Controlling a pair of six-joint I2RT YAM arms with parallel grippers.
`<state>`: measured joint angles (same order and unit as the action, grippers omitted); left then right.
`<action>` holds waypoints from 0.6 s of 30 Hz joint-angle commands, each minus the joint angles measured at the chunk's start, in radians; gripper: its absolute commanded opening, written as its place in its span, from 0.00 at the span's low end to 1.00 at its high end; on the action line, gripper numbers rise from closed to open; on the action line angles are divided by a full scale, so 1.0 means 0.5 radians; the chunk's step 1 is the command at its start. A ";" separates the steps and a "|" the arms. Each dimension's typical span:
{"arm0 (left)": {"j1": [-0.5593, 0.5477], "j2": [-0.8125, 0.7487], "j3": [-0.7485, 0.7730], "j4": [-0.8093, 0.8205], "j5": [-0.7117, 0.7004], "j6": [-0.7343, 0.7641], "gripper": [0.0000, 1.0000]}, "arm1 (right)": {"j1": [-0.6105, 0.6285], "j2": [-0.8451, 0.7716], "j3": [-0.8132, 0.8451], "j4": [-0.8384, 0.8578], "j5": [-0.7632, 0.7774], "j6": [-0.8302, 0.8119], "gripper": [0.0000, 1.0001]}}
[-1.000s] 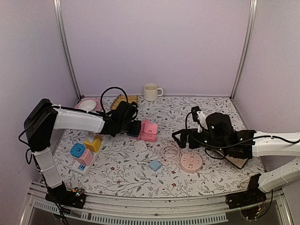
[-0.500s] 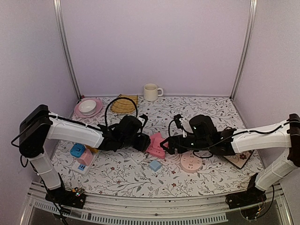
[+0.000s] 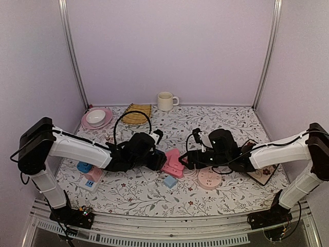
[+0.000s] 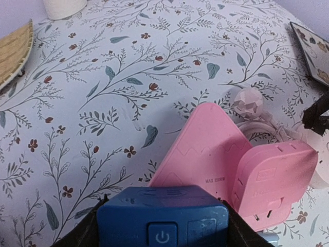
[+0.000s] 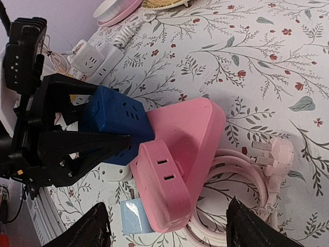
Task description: Pull the plug off the socket
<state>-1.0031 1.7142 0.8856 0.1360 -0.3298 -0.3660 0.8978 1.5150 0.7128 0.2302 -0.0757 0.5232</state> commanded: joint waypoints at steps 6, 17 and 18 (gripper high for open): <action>-0.060 0.123 0.094 0.158 -0.096 -0.006 0.38 | -0.022 0.234 0.018 0.263 -0.240 0.016 0.65; -0.058 0.164 0.123 0.027 -0.122 -0.015 0.38 | -0.018 0.254 0.066 0.287 -0.219 0.017 0.49; -0.058 0.157 0.122 0.020 -0.101 -0.010 0.39 | -0.019 0.250 0.073 0.287 -0.218 0.001 0.49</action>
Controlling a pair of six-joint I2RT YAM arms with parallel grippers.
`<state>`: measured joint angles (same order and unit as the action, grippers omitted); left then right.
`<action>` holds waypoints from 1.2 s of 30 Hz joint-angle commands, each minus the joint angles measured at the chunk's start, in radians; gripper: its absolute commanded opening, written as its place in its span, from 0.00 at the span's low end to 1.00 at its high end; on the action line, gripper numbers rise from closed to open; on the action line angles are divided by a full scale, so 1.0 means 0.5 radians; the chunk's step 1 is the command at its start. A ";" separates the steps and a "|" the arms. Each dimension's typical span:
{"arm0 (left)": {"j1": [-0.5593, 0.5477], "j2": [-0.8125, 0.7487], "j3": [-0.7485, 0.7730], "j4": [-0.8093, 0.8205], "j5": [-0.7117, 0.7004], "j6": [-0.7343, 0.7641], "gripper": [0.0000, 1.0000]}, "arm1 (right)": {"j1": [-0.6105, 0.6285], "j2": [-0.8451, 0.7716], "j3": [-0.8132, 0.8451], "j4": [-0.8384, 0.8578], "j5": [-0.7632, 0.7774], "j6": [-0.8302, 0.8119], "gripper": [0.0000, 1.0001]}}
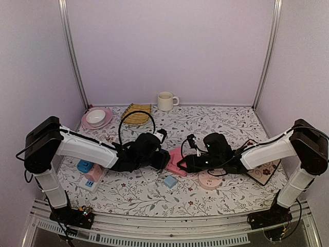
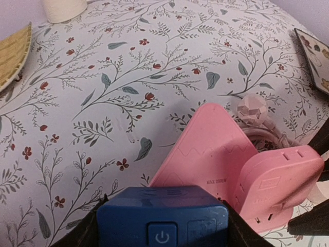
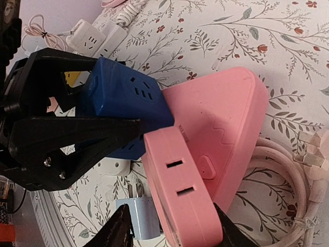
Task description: Pull the plug off the socket
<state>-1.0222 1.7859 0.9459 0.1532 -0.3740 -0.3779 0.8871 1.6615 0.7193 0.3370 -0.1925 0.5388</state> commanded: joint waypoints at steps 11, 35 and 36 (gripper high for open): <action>-0.018 -0.033 0.008 -0.061 0.063 -0.003 0.39 | 0.090 0.026 0.208 -0.037 0.078 -0.141 0.36; -0.015 -0.005 -0.006 -0.094 0.087 -0.039 0.38 | 0.089 -0.004 0.270 -0.296 0.237 -0.239 0.11; -0.016 0.003 -0.005 -0.100 0.090 -0.040 0.38 | 0.090 -0.024 0.276 -0.298 0.226 -0.244 0.09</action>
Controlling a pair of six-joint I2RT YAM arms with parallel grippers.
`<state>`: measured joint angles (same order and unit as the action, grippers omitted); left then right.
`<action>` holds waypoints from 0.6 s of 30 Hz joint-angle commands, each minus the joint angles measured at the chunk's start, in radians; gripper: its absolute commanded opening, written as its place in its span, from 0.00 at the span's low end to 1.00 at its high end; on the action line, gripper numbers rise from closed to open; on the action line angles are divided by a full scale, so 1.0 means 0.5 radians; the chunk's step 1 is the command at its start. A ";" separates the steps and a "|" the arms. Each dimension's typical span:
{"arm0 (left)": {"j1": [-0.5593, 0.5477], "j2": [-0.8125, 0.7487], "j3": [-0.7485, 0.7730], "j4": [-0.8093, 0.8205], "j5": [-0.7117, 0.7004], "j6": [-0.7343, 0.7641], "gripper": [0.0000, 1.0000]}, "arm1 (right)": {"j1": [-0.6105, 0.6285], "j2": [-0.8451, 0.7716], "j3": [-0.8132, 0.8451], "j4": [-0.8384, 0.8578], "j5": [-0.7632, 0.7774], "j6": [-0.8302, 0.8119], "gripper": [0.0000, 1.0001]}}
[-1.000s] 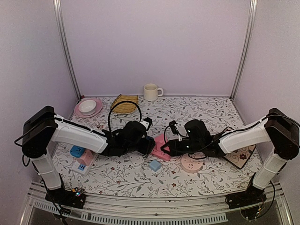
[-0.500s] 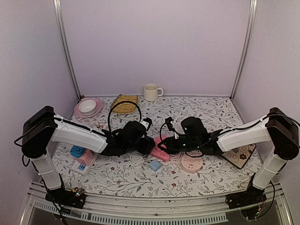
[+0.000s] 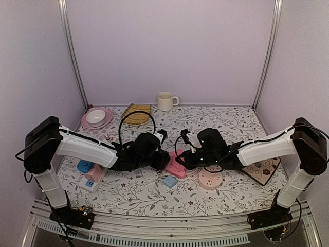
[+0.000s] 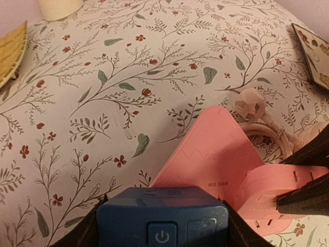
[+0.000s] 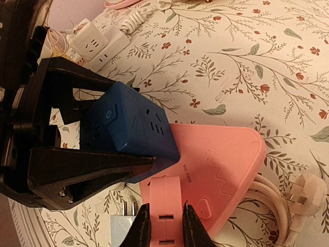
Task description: Pull the plug off the socket
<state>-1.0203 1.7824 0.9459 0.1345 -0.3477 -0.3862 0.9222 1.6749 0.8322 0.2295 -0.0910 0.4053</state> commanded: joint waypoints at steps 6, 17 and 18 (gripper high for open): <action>-0.021 0.066 0.028 -0.102 0.051 -0.045 0.38 | 0.090 -0.202 0.088 0.002 -0.026 -0.128 0.04; -0.018 0.097 0.034 -0.140 0.037 -0.061 0.38 | 0.008 -0.278 0.050 0.145 -0.348 0.011 0.03; -0.020 0.098 0.032 -0.140 0.039 -0.062 0.38 | -0.016 -0.290 0.019 0.192 -0.405 0.050 0.03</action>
<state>-1.0214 1.7863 0.9623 0.1261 -0.2955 -0.4168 0.9318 1.6093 0.8322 0.1497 -0.1108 0.3199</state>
